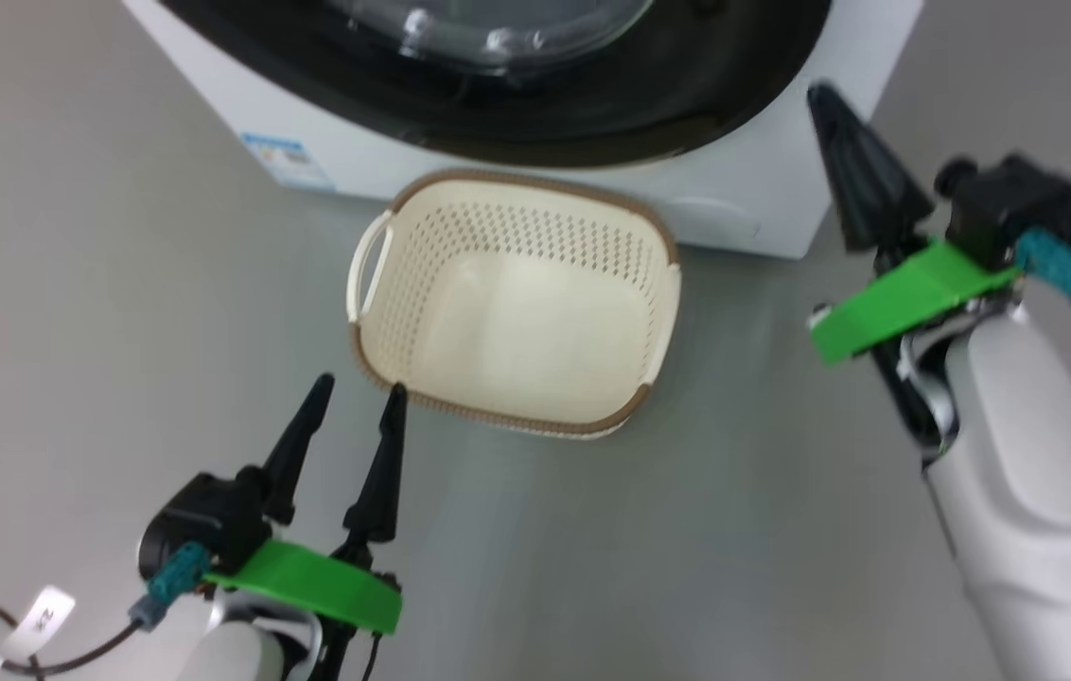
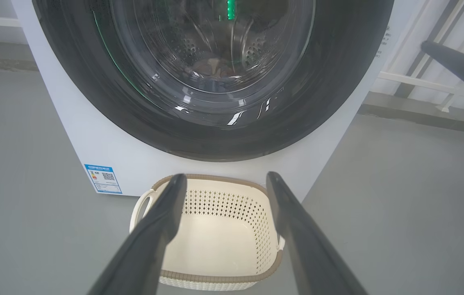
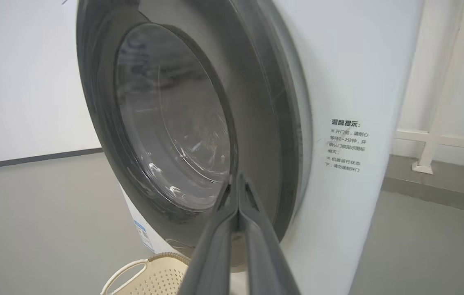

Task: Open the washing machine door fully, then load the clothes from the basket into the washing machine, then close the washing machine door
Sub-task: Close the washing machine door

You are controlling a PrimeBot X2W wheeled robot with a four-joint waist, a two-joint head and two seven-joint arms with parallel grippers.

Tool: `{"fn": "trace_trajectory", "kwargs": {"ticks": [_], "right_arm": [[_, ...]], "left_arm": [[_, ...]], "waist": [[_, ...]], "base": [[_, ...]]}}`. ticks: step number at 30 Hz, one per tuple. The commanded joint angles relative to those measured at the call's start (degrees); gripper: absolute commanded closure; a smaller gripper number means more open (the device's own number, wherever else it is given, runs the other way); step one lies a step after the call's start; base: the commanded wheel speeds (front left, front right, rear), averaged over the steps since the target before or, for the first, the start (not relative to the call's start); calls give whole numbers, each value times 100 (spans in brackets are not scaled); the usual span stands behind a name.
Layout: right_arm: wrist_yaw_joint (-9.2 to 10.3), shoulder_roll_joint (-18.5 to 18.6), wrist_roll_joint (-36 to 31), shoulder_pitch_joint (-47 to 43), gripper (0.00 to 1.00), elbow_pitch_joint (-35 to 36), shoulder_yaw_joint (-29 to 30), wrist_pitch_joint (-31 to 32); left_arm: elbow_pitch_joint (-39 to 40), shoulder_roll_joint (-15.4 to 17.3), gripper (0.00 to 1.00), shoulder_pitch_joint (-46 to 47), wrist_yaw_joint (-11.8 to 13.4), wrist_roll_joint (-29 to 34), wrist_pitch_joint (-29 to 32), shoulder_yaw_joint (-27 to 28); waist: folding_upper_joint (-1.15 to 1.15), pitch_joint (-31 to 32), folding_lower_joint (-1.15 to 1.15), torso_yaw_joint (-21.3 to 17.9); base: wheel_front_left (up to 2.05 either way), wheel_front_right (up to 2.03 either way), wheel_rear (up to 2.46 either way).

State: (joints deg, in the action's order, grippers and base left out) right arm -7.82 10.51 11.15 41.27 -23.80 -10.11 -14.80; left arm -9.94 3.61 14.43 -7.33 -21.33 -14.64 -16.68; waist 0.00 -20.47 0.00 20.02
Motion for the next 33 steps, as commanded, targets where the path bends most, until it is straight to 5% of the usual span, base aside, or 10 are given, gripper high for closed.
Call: {"fn": "trace_trajectory", "kwargs": {"ticks": [1, 19, 33], "right_arm": [[33, -193, 73, -233, 100, 194, -48, -20], [33, -670, 47, -2725, 100, 1225, 1292, -20], [33, -758, 9, -3633, 100, 1654, 1652, -20]], "left_arm": [[84, 190, 0, -85, -15, 75, -36, 234], [102, 414, 0, -1190, -15, 232, -36, 818], [210, 400, 0, -1413, -15, 369, -36, 1124]], "waist": [[0, 656, 0, -536], [0, 2049, 0, -1518], [0, 2232, 0, -1767]], "base": [[0, 0, 0], [0, 0, 0], [0, 0, 0]]}}
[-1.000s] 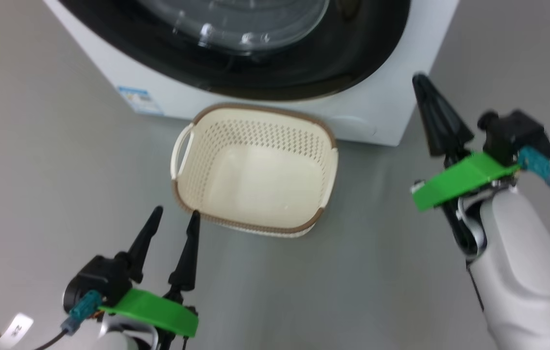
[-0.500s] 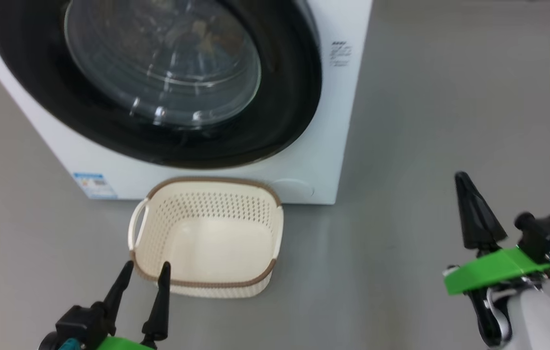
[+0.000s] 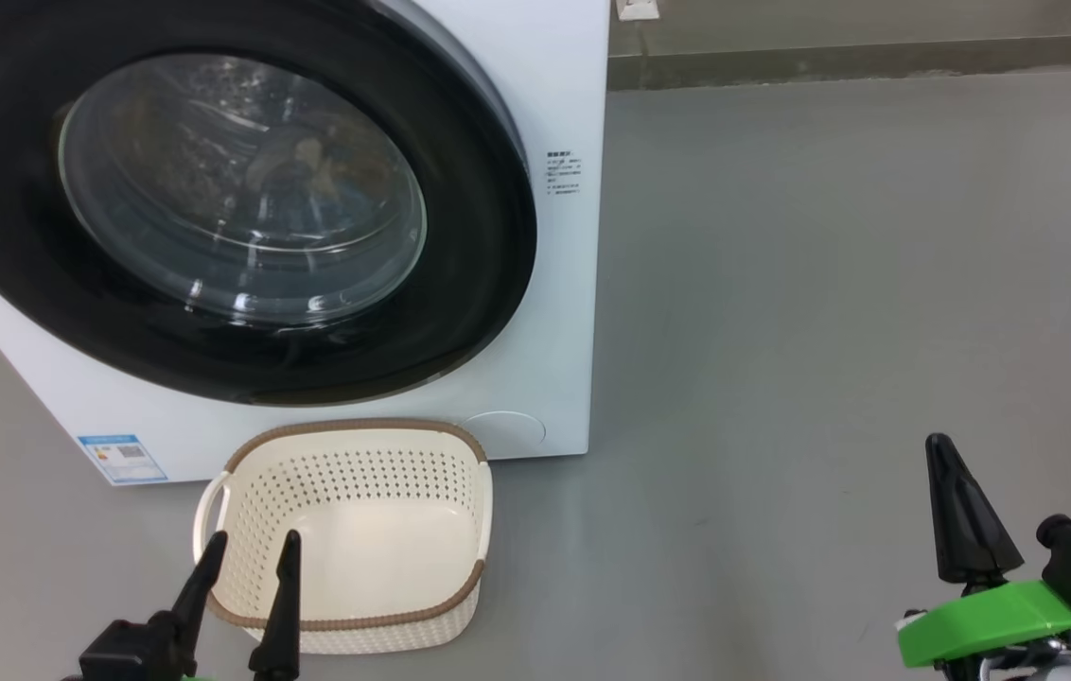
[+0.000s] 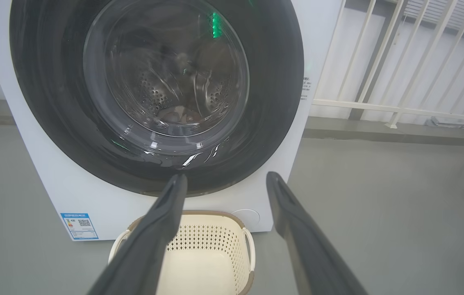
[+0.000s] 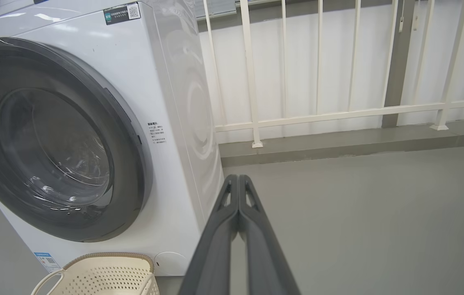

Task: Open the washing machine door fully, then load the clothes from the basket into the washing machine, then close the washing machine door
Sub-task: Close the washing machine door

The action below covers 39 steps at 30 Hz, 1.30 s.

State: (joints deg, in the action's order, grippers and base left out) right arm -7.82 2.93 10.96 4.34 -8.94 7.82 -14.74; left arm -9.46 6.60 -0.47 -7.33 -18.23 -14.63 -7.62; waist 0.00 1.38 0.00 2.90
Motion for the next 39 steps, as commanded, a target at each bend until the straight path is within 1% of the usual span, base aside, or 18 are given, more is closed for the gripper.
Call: {"fn": "trace_trajectory", "kwargs": {"ticks": [1, 3, 4, 5, 10, 21, 31, 39], "right_arm": [[33, -1, 69, 16, 100, 169, -141, -26], [33, -3, 152, -54, 100, 178, -135, -26], [33, -3, 181, -81, 79, 186, -115, -26], [33, -3, 203, -104, 0, 185, -96, -26], [33, -4, 242, -110, 0, 134, -101, -26], [33, -4, 111, -120, 0, 152, -76, -26], [33, -5, 37, -132, 0, 180, -116, -26], [33, -5, 40, -139, 0, 176, -113, -26]], "left_arm": [[165, 101, 0, 70, -15, 70, -37, 226], [161, 91, 0, 59, -15, 80, -37, 255], [151, 76, 0, 52, -15, 76, -37, 273], [143, 66, 0, 49, -15, 78, -37, 283], [95, 36, 0, 45, -15, 155, -37, 309], [32, -35, 0, 29, -15, 212, -37, 391], [-145, -65, 0, 23, -15, 70, -37, 418], [-102, 1, 0, 6, -15, -24, -37, 328]], "waist": [[0, 48, 0, -65], [0, 52, 0, -77], [0, 55, 0, -80], [0, 56, 0, -82], [0, 57, 0, -90], [0, 106, 0, -13], [0, 141, 0, 12], [0, 142, 0, 6]], "base": [[0, 0, 0], [0, 0, 0], [0, 0, 0], [0, 0, 0], [0, 0, 0], [0, 0, 0], [0, 0, 0], [0, 0, 0]]}}
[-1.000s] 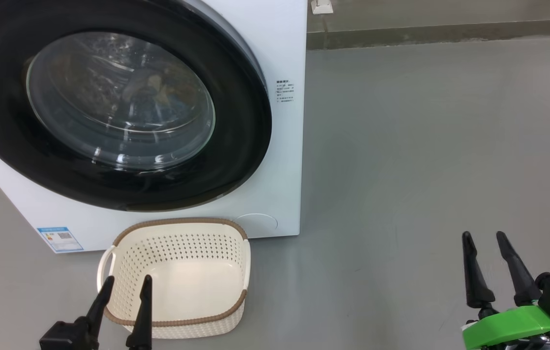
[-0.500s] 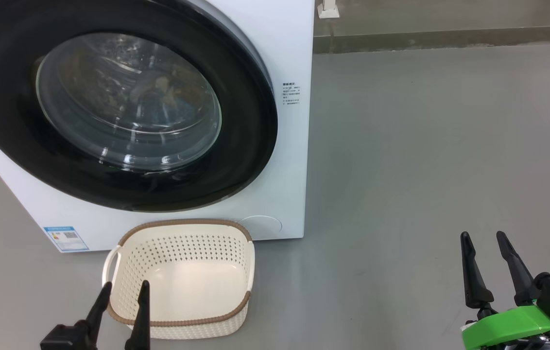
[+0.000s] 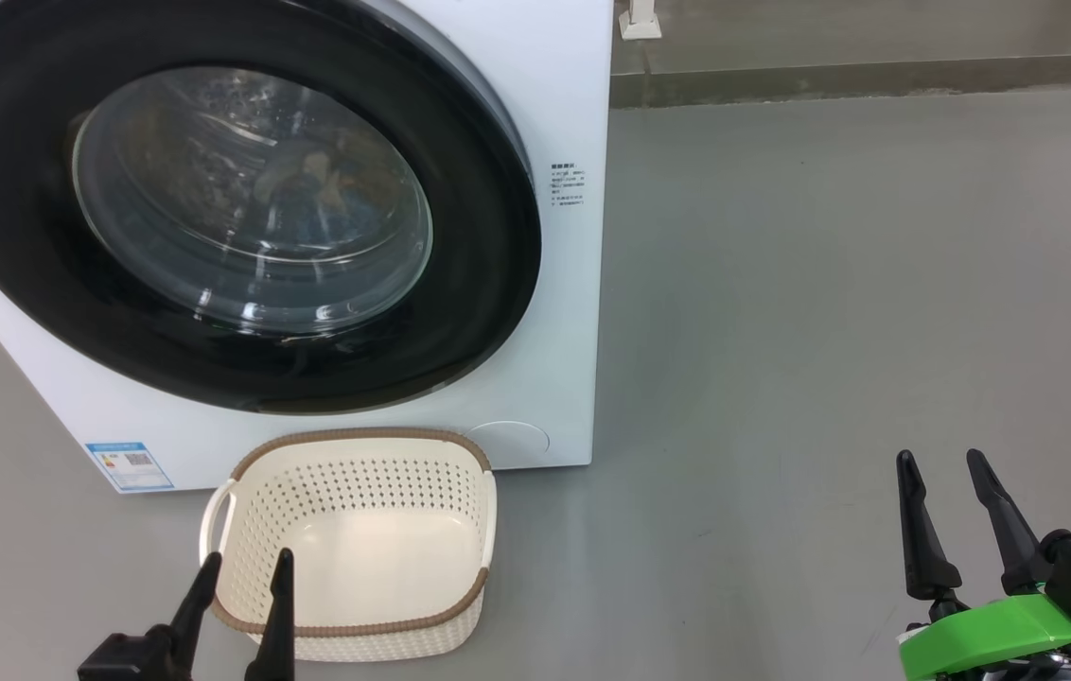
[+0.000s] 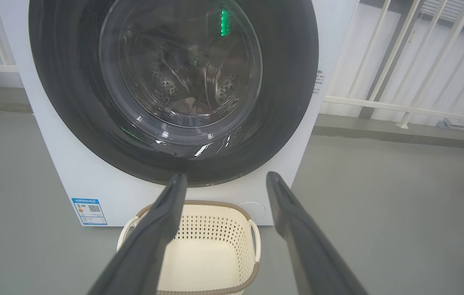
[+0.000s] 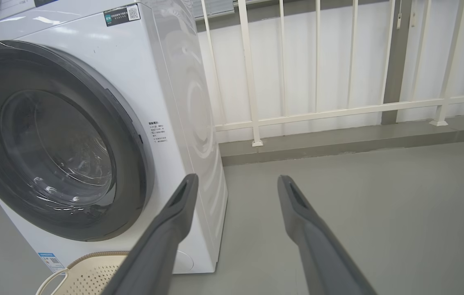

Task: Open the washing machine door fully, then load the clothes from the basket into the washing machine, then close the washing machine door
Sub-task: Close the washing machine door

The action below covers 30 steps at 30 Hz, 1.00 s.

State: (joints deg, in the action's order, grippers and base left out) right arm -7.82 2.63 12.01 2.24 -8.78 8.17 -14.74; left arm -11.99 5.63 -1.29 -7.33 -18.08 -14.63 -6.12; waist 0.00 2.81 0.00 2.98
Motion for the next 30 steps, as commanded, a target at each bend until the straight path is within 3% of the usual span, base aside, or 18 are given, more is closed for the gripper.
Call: {"fn": "trace_trajectory", "kwargs": {"ticks": [1, 30], "right_arm": [[33, 25, -64, 70, 0, 159, -148, -26], [33, 25, 9, 103, 0, 75, -145, -26]], "left_arm": [[155, 105, 0, 84, -15, -50, -37, 169], [247, 172, 0, 75, -15, -278, -37, 38]], "waist": [[0, -2, 0, -2], [0, -24, 0, -11]], "base": [[0, 0, 0], [0, 0, 0]]}}
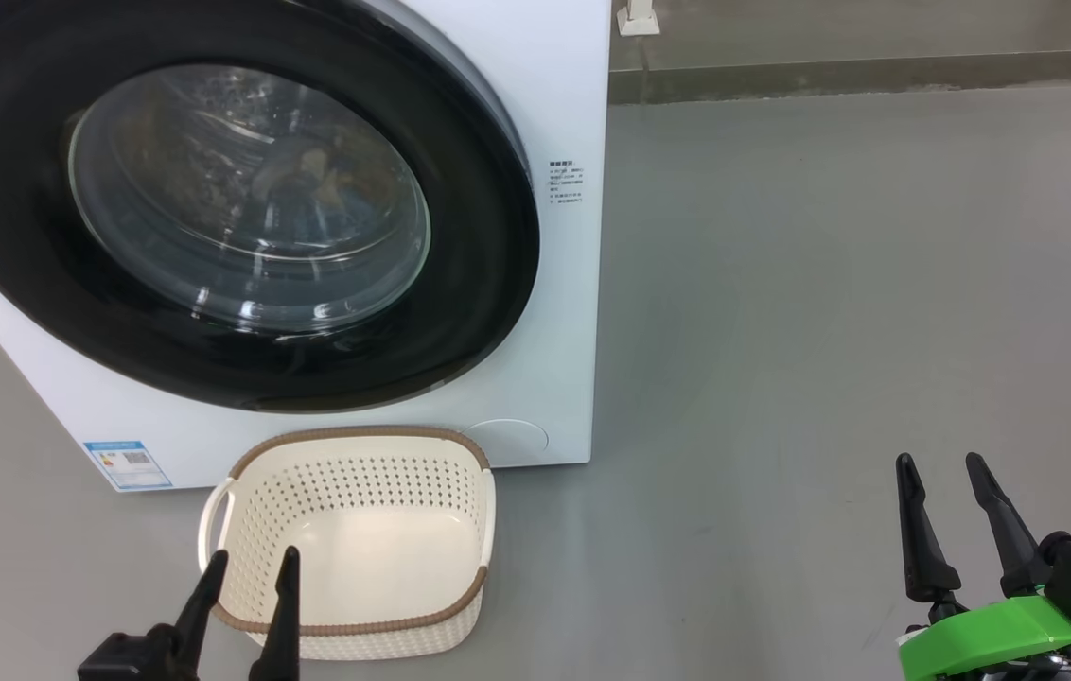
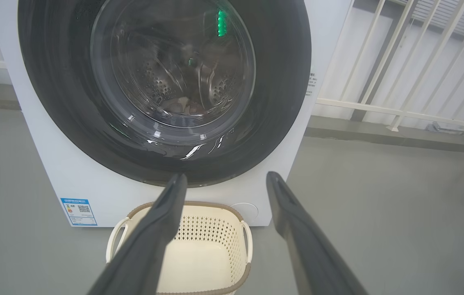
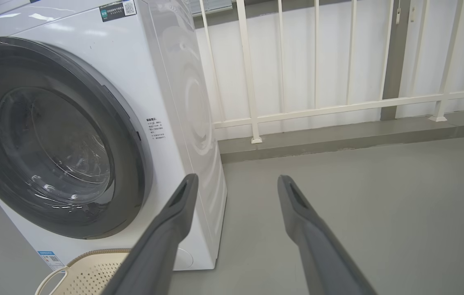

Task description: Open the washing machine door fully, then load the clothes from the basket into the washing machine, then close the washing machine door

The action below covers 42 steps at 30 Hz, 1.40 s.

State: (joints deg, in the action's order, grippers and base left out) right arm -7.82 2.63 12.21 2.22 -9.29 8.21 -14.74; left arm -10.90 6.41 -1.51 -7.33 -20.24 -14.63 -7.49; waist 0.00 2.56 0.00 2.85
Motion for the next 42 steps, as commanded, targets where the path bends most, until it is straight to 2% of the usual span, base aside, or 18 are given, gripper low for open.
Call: {"fn": "trace_trajectory", "kwargs": {"ticks": [1, 33, 34, 42], "right_arm": [[33, 25, -13, 105, 0, 124, -149, -26], [33, 25, -22, 131, 0, 80, -194, -26], [-1, -2, 2, 1, 100, -79, -29, 1], [-1, -47, 302, -64, 100, -361, 0, 114]], "left_arm": [[136, 95, 0, 99, -15, -64, -37, 167], [173, 65, 0, 75, -15, -107, -37, 186], [-11, -13, 100, -64, 1, -123, 1, -7], [-235, -103, 100, -141, 2, -404, 78, -9]], "waist": [[0, 4, 0, 6], [0, 93, 0, 59], [0, 92, 0, 56], [0, 85, -8, 43]], "base": [[0, 0, 0], [0, 0, 0], [0, 0, 0], [0, 0, 0]]}}
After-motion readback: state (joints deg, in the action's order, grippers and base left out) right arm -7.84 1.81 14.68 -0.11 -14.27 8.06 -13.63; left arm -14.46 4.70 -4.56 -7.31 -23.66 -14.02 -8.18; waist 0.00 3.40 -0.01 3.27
